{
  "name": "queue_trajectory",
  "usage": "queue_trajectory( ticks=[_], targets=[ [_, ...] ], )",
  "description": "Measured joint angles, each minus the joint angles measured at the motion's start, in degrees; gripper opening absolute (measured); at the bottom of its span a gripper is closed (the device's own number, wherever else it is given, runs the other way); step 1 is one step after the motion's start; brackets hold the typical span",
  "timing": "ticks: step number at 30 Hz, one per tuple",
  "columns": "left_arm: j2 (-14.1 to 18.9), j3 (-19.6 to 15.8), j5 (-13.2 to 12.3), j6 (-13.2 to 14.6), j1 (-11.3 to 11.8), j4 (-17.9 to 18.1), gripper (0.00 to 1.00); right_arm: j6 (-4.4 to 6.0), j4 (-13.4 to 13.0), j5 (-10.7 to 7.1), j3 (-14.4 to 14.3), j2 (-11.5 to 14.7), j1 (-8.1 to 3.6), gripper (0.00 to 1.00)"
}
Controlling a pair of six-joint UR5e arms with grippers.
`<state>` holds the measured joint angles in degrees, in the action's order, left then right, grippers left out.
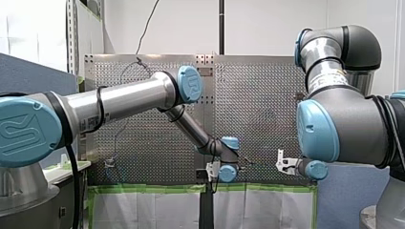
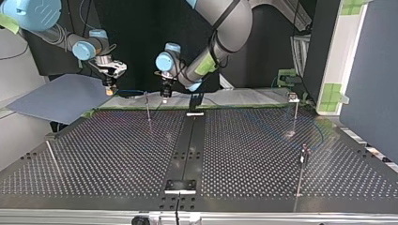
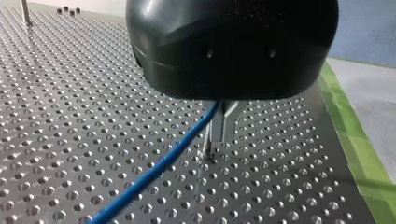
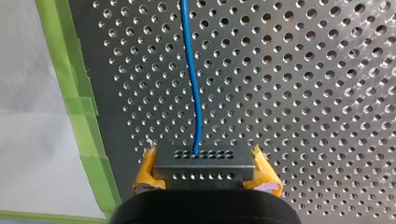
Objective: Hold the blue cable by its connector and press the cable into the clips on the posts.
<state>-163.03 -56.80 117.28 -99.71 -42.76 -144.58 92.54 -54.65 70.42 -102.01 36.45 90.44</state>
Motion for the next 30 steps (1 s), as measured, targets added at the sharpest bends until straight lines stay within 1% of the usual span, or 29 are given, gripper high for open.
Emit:
queue_trajectory(
  ticks=[9,13,17,21,26,30],
  targets=[
    [0.0,0.3,-1.9,0.0,0.9,0.8,0.0,0.11,0.2,0.07,0.4,0.0,-0.03,0.0],
    [0.0,-0.2,-2.4,-0.2,1.1,1.3,0.0,0.1,0.1,0.08,0.5,-0.1,0.03,0.0],
    [-0.3,-0.3,-3.0,-1.0,1.2,2.3,0.0,-0.29,0.0,0.22,0.7,-0.1,0.41,0.0],
    [-1.0,0.9,-3.5,-1.9,1.5,2.1,0.0,-0.44,0.0,0.34,1.0,-0.1,0.54,0.0],
    [-1.3,2.2,-4.6,-3.1,2.1,1.8,0.0,-0.34,0.1,0.43,1.5,-0.1,0.58,0.0],
    [-1.8,2.3,-5.3,-3.9,2.5,1.7,0.0,0.11,0.1,0.66,1.7,-0.1,0.49,0.0]
  ],
)
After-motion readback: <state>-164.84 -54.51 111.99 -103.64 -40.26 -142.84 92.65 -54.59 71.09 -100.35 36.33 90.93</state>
